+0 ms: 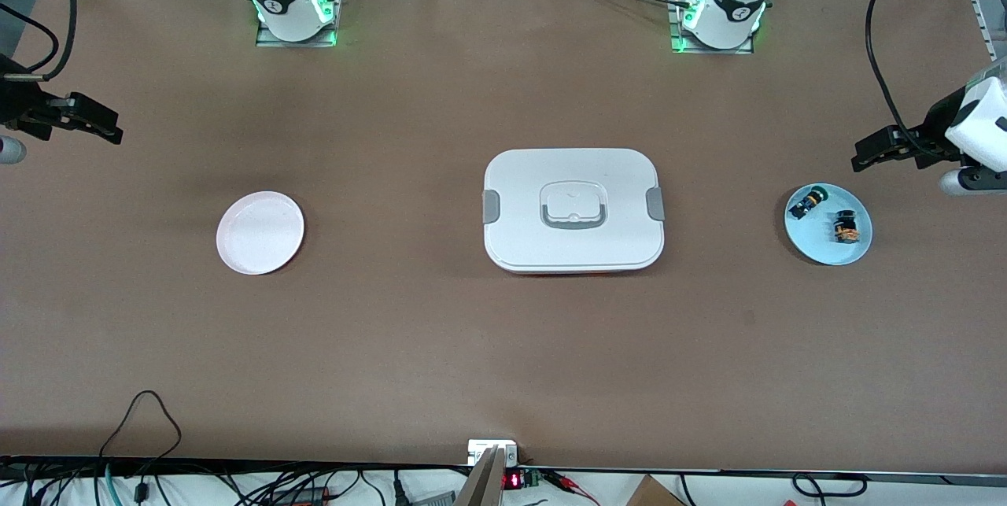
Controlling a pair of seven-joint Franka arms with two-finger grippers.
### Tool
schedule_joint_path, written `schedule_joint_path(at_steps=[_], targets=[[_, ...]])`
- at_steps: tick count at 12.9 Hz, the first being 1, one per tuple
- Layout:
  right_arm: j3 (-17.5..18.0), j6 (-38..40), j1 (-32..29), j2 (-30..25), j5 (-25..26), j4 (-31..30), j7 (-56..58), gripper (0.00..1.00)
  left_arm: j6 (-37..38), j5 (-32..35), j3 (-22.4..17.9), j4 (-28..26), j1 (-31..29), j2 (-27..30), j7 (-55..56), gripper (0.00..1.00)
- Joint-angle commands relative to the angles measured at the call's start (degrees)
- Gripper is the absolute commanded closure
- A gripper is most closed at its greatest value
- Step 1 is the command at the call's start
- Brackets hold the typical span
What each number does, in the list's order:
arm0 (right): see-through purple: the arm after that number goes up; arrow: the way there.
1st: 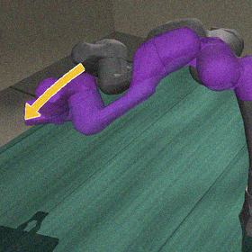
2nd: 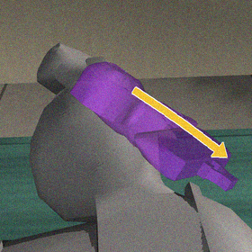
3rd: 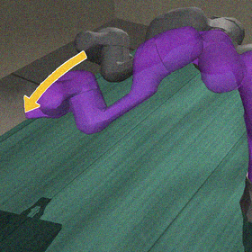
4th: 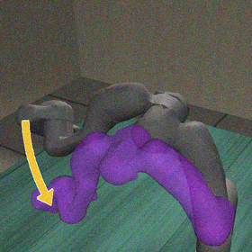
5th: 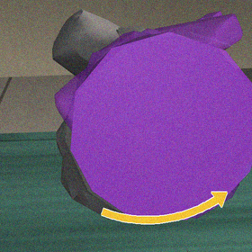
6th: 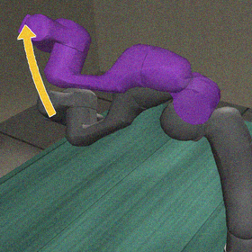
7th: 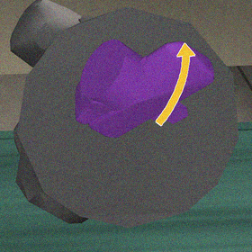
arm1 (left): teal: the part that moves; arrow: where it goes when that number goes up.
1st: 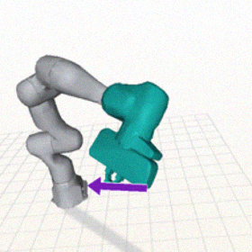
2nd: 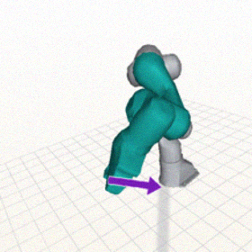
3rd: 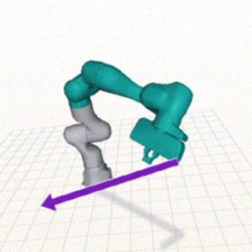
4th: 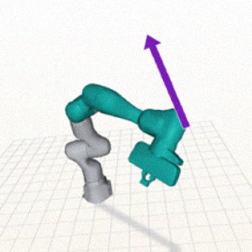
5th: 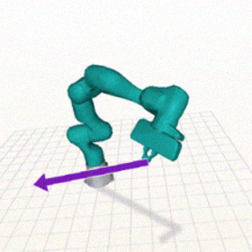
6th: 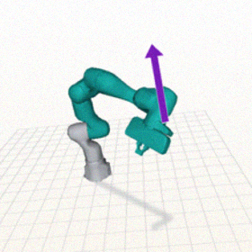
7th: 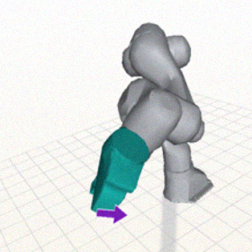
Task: Transfer orange switch to right arm and place
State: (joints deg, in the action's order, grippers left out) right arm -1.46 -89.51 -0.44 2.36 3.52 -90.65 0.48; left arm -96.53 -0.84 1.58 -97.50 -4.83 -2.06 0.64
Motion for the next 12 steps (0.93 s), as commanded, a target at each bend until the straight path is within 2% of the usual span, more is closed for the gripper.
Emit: schedule_joint_path(at_steps=[1, 5, 10, 12], targets=[[-0.56, 0.83, 0.36, -0.51, -0.79, 0.39, 0.66, 0.0, 0.29, -1.09, -0.35, -0.41, 0.44, 1.01, -0.02, 0.0], [-0.56, 0.83, 0.36, -0.51, -0.79, 0.39, 0.75, 0.0, 0.2, -0.92, -0.26, 0.82, 0.53, 0.48, 0.15, 0.0], [-0.47, 0.83, 0.36, -0.51, -0.88, 0.39, 0.66, 0.0, 0.29, -0.75, -0.26, -0.5, 0.09, 0.39, -0.55, 0.0], [-0.56, 0.92, 0.36, -0.51, -0.79, 0.39, 0.66, 0.0, -0.06, -0.83, -0.26, -0.41, -1.4, -1.26, -5.35, 0.0]])
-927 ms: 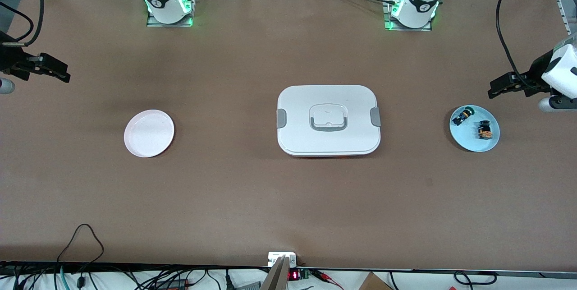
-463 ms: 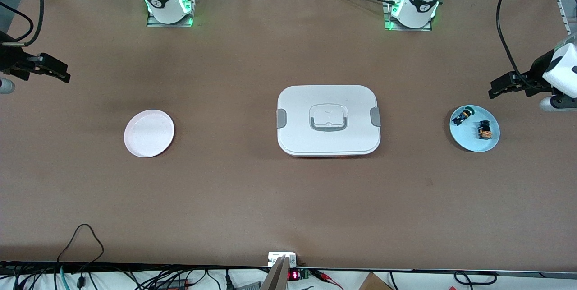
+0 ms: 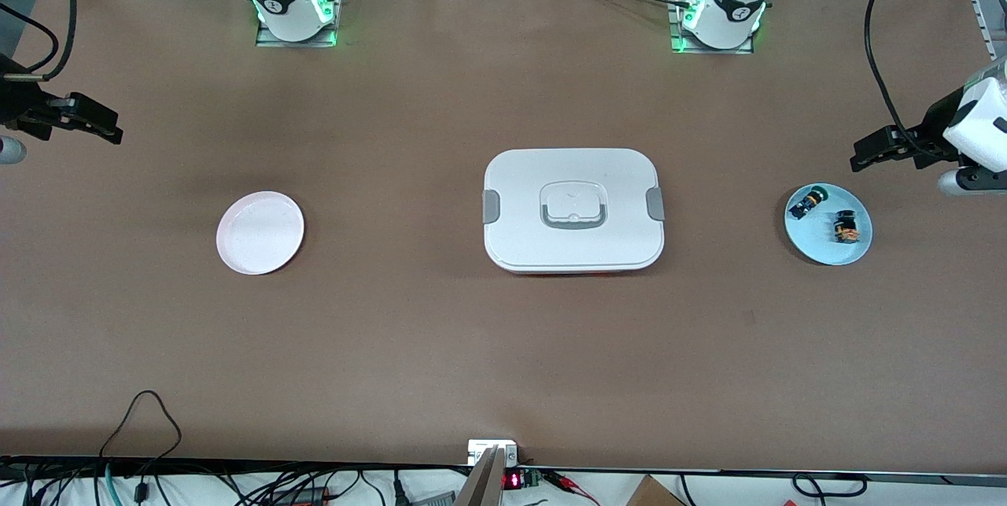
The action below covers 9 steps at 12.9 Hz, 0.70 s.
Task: Transfer orange switch to right arm and place
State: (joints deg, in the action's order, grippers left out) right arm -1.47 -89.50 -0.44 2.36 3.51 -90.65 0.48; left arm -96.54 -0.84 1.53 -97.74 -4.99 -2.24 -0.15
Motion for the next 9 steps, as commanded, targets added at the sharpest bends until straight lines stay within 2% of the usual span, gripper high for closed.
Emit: schedule_joint_path(at_steps=[1, 5, 9], targets=[[-0.55, 0.91, 0.36, -0.51, -0.79, 0.39, 0.75, 0.0, -1.01, -1.0, -0.21, -0.17, -2.82, -2.32, -10.6, 0.0], [-0.37, 0.91, 0.53, -0.43, -0.7, 0.39, 1.18, 0.0, -6.97, -1.01, -0.21, -2.62, -6.87, -6.37, -28.89, 0.0], [-0.37, 0.82, 1.5, 1.07, -0.7, 0.3, 0.75, 0.0, -14.36, -0.48, -0.21, -6.04, -10.29, -11.29, -52.35, 0.0]])
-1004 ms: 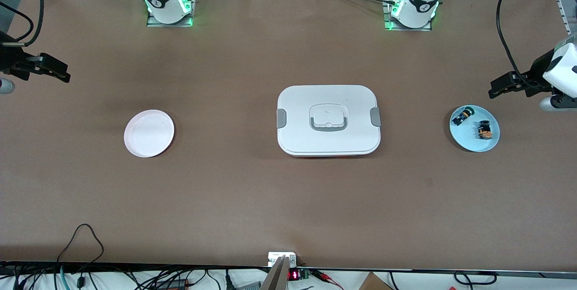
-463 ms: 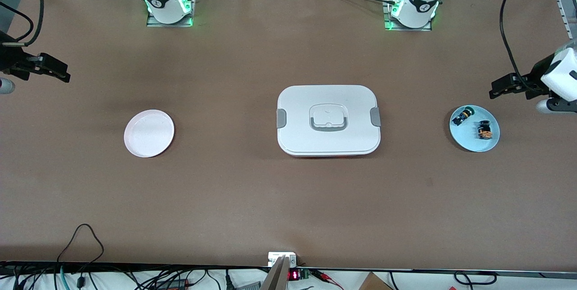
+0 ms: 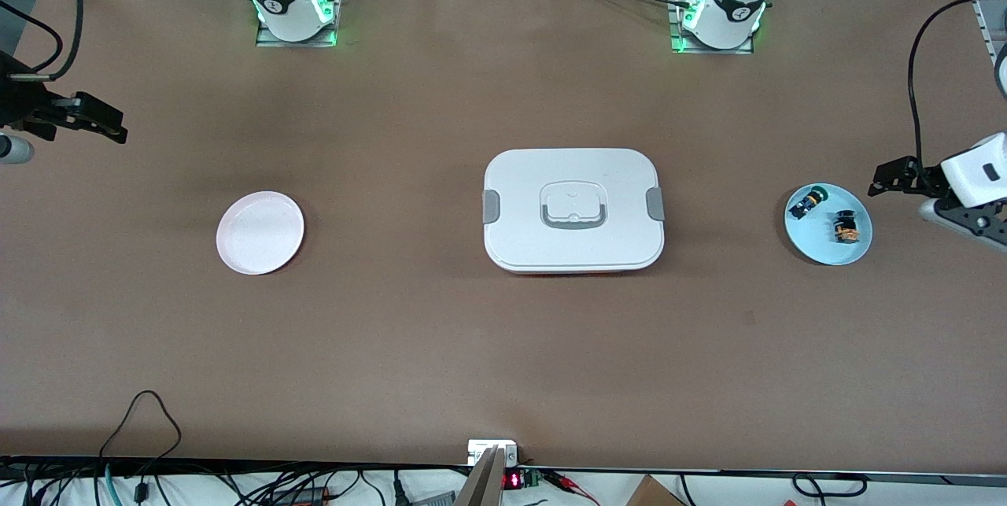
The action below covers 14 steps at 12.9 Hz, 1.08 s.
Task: Transfer orange switch to right arm and place
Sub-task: 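Lower the left gripper onto the orange switch while the right gripper advances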
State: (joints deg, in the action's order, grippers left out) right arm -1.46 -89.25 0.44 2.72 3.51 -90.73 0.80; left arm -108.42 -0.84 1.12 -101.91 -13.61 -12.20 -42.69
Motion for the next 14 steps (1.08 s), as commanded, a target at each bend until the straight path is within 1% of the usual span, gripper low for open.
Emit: schedule_joint_path(at_steps=[1, 3, 5, 8, 10, 11, 14], targets=[[-0.38, 0.57, 1.31, 0.79, -0.7, 0.38, 0.35, 0.0, -3.63, -0.39, 0.2, -3.02, -3.34, -2.73, -14.48, 0.0], [-0.38, 0.66, 2.63, 0.53, -0.61, 0.47, -0.01, 0.0, -7.23, -0.3, 0.29, -4.78, -4.41, -4.84, -21.09, 0.0], [-0.38, 0.66, 3.08, 0.79, -0.61, 0.47, -0.01, 0.0, -8.3, -0.22, 0.29, -4.88, -5.81, -7.39, -29.43, 0.0], [-0.38, 0.66, 3.34, 1.5, -0.61, 0.29, 0.17, 0.0, -12.95, -0.22, 0.46, -6.8, -8.18, -10.2, -45.41, 0.0], [-0.38, 0.66, 4.83, 1.76, -0.35, 0.21, 0.43, 0.0, -16.81, -0.22, 0.55, -8.55, -9.15, -11.27, -53.42, 0.0], [-0.38, 0.49, 4.84, 1.76, -0.96, 0.29, -0.09, 0.0, -18.83, -0.22, 0.55, -9.18, -9.33, -11.71, -57.12, 0.0], [-0.47, 0.49, 4.84, 1.67, -6.4, 0.29, -0.36, 0.0, -24.55, -0.3, 0.73, -11.11, -9.6, -13.55, -64.52, 0.0]])
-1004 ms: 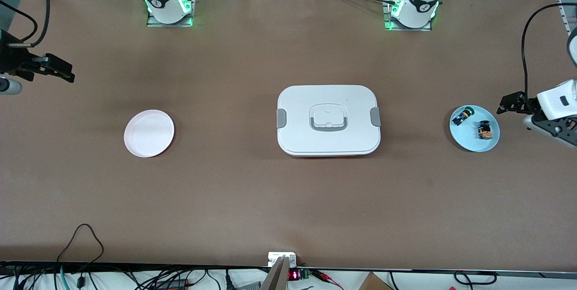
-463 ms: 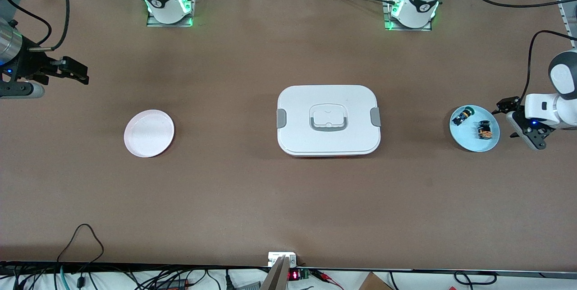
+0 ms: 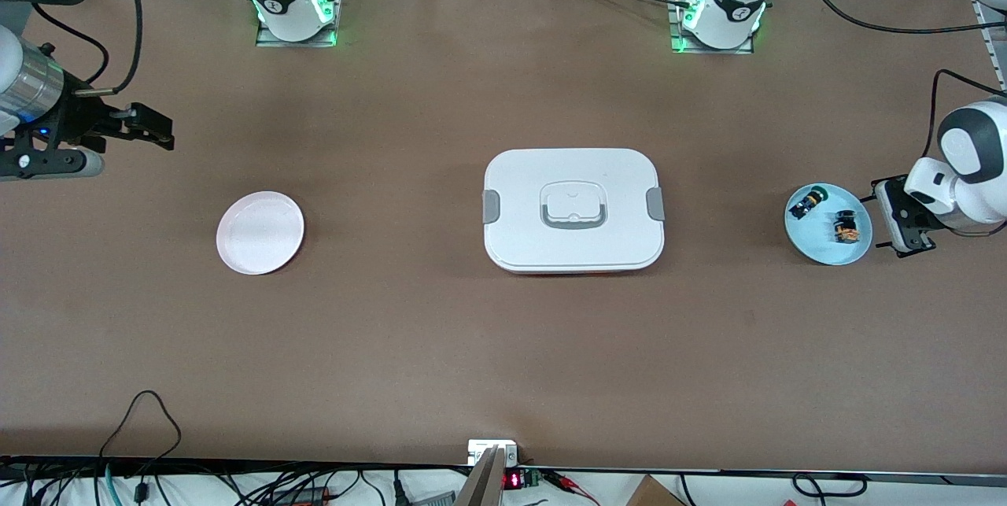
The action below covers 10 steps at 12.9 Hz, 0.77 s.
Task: Transfer orange switch to right arm and place
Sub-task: 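Lower the left gripper onto the orange switch while the right gripper advances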
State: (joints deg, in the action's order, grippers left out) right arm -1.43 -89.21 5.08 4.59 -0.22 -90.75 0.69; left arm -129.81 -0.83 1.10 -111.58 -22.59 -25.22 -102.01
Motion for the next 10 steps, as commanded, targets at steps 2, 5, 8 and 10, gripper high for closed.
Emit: schedule_joint_path(at_steps=[2, 5, 8, 10], targets=[[-0.68, 0.09, -0.07, -0.11, -5.22, 0.31, 0.36, 0.0, -5.53, -0.31, 0.74, -1.53, -0.87, -2.02, -7.23, 0.0], [-0.5, 0.44, 0.28, 1.29, -6.54, 0.31, -0.25, 0.0, -6.06, -0.4, 0.83, -1.97, -1.75, -2.46, -7.68, 0.0], [-0.5, 0.35, 0.46, 3.22, -12.77, 0.31, -0.25, 0.0, -6.15, -0.4, 0.83, -2.15, -1.93, -3.08, -8.73, 0.0], [-0.5, -0.44, 0.02, 4.98, -16.11, 0.4, 0.54, 0.0, -6.15, -0.4, 0.83, -2.67, -2.1, -3.08, -10.05, 0.0]])
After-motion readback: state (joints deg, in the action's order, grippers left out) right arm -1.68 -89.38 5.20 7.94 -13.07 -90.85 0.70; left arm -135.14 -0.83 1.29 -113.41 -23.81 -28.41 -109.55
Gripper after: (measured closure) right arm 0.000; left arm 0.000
